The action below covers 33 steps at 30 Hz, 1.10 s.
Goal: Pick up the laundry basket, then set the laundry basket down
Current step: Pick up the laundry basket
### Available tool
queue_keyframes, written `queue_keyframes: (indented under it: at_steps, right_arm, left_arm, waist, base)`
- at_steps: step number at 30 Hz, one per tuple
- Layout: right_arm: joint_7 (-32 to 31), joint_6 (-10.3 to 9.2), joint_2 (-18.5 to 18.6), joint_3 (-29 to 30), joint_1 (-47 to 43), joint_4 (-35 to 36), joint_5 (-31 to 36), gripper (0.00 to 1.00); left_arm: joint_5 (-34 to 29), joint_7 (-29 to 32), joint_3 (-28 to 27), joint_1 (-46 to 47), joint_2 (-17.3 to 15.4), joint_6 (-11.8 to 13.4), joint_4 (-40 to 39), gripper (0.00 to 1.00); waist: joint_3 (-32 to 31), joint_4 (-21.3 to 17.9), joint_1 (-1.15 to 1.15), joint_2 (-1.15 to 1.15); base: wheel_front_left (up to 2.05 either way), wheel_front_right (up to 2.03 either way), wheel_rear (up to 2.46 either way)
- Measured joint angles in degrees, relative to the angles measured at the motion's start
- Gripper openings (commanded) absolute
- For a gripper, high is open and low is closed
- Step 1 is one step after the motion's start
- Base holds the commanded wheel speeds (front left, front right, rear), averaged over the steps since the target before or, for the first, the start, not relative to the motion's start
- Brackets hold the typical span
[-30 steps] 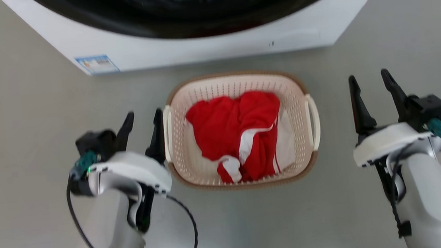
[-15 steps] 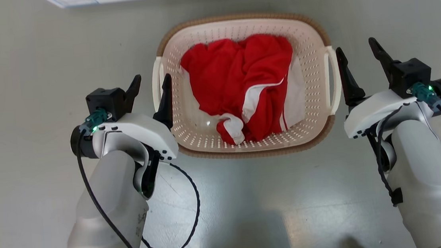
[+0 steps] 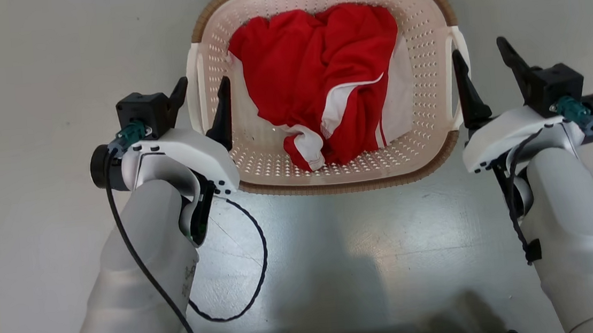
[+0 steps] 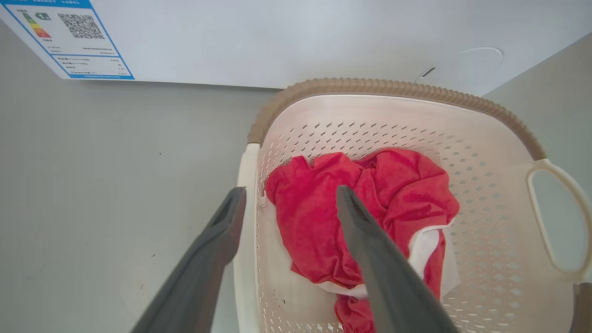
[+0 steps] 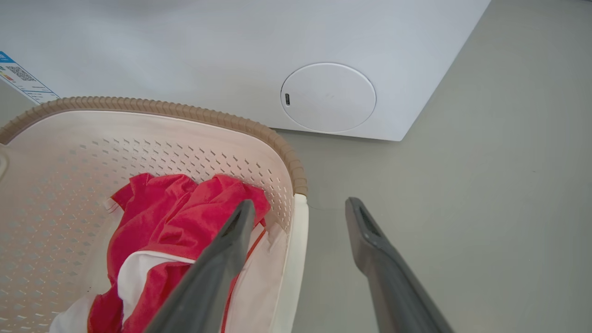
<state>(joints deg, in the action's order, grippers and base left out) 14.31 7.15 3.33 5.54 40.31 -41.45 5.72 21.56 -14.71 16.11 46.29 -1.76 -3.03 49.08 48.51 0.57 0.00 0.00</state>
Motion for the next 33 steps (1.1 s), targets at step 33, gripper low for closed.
queue_keyframes:
  at_steps: [33]
  right_arm:
    - [0.0,0.00,0.3,-4.1,9.4,-14.1,-6.4,1.00]
  left_arm:
    - [-2.9,0.0,1.7,10.5,0.2,0.6,13.3,1.00]
  waist:
    - [6.1,-0.6,0.00,0.00]
  base:
    - [0.00,0.00,0.00]
